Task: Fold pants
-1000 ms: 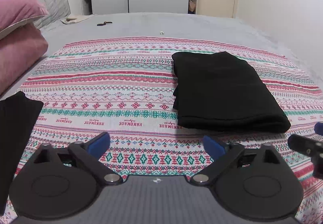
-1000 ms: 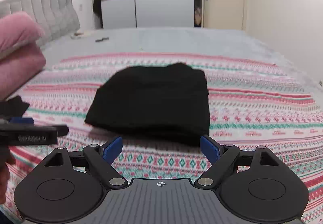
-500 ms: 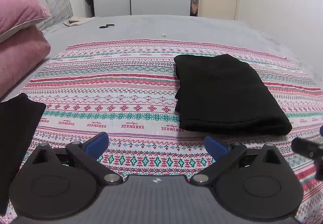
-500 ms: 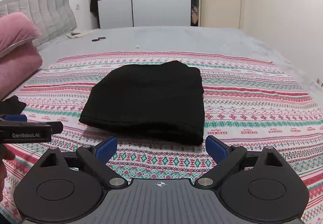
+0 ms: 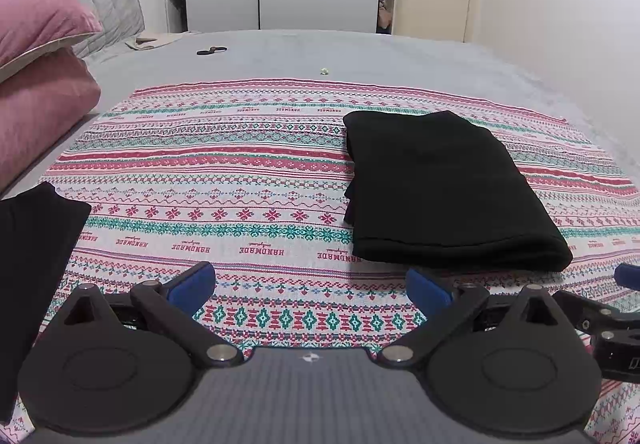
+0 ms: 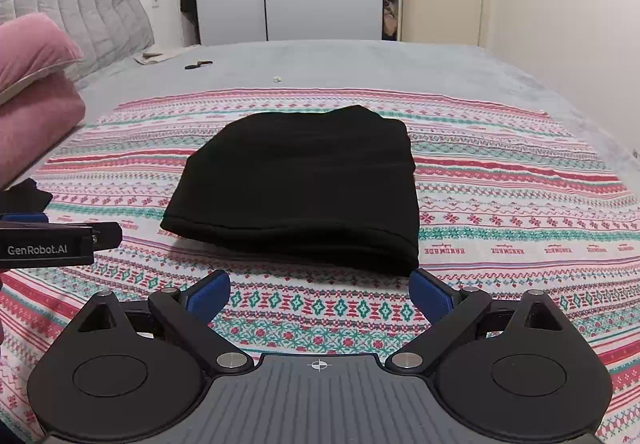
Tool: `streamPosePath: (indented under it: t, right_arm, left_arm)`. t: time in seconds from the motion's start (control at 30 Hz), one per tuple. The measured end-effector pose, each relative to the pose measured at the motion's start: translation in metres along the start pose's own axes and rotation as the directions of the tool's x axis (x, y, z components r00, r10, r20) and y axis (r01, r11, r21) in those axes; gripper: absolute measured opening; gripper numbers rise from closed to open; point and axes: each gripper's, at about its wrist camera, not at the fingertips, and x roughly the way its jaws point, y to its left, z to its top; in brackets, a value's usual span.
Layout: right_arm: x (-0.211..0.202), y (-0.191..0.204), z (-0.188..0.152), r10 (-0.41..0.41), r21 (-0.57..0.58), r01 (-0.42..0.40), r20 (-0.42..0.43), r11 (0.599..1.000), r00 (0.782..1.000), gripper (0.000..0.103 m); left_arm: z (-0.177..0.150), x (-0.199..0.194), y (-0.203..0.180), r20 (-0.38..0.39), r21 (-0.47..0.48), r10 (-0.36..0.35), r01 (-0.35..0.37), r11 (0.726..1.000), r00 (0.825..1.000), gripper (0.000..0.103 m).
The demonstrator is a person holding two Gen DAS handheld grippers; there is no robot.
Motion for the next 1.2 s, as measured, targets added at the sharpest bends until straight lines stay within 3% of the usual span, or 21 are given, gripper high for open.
streamPosePath:
  t: [0.33,1.2]
  right_arm:
    - [-0.0047,-0.0021,0.0025,-0.008,0.020,0.008,0.039,1.000,0.999,0.097]
    - [-0.0063,0.0028,0.0032,-0.007,0.017,0.006,0.047,1.000,0.999,0.098]
  left_arm:
    - [0.0000,-0.0038,-0.0026,0.018,0.006,-0.023,0.023,1.000,1.000,0.103]
    - [-0.0007,-0.0060,-0.0055,0.028,0.024,-0.034,0.033,0.999,0.999,0.103]
